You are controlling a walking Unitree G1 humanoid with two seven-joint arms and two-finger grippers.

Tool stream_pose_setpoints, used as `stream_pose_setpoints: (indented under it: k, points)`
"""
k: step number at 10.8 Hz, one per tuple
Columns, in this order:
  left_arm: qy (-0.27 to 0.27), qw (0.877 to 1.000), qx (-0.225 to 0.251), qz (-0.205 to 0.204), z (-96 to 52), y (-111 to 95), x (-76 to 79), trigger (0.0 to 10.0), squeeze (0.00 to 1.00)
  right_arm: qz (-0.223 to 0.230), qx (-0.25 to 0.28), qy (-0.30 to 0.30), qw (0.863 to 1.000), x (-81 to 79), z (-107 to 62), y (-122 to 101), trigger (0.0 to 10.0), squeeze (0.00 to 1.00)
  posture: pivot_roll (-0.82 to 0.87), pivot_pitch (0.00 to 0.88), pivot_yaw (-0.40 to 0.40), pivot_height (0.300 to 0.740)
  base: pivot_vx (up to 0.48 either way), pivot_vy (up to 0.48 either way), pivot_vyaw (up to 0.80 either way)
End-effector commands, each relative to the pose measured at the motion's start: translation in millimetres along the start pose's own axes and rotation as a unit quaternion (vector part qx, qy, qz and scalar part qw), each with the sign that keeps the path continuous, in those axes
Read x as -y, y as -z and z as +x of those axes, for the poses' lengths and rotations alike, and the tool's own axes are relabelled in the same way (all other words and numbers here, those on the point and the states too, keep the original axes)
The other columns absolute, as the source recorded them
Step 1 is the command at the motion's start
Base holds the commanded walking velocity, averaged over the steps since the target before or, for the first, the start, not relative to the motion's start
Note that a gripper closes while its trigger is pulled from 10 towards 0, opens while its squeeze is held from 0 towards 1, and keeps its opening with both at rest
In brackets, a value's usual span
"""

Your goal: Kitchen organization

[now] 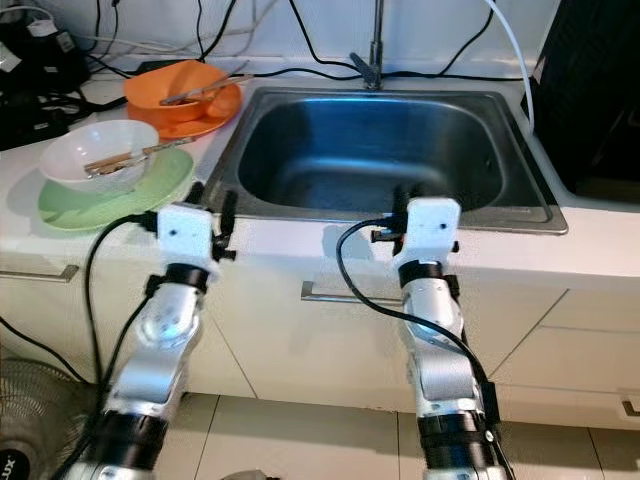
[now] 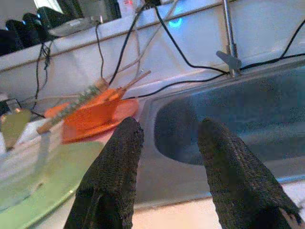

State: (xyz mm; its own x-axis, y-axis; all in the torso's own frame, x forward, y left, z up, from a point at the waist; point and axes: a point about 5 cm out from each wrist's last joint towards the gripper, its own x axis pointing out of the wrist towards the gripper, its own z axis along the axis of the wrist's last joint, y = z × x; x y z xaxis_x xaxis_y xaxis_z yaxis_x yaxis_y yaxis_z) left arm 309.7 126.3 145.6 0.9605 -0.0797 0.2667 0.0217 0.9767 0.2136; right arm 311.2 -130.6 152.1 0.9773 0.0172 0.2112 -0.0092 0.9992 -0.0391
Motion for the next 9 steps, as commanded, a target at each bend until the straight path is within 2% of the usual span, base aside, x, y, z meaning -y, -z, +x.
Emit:
stream_pose_setpoints:
  k: [1,3,4,8,9]
  points:
    - [-0.001,1.0,-0.003,-0.01,1.6,1.5,2.2,10.0,0.0,0.001,0.012,-0.002,1.0,-2.8,3.3,-3.3,10.0,0.0,0.07,0.0,0.061,0.74,0.0,0.0,0.0]
    - [0.004,1.0,-0.01,-0.026,1.9,5.1,8.4,10.0,0.0,-0.003,0.013,0.0,1.0,-1.6,4.2,-0.7,10.0,0.0,0.06,0.0,0.068,0.74,0.0,0.0,0.0]
    - [0.003,1.0,-0.01,-0.028,3.1,6.1,8.8,10.0,0.0,-0.004,0.014,0.0,1.0,-1.5,4.5,0.1,10.0,0.0,0.06,0.0,0.069,0.74,0.0,0.0,0.49]
    - [0.004,0.999,-0.007,-0.032,5.1,7.4,10.5,10.0,0.0,0.001,0.015,-0.007,1.0,-4.1,4.2,2.4,10.0,0.0,0.05,0.0,0.073,0.74,0.0,0.0,0.0]
    - [0.007,0.999,-0.008,-0.033,4.6,8.4,11.6,10.0,0.0,-0.002,0.013,-0.007,1.0,-4.2,4.2,3.4,10.0,0.0,0.05,0.0,0.075,0.74,0.0,0.0,0.51]
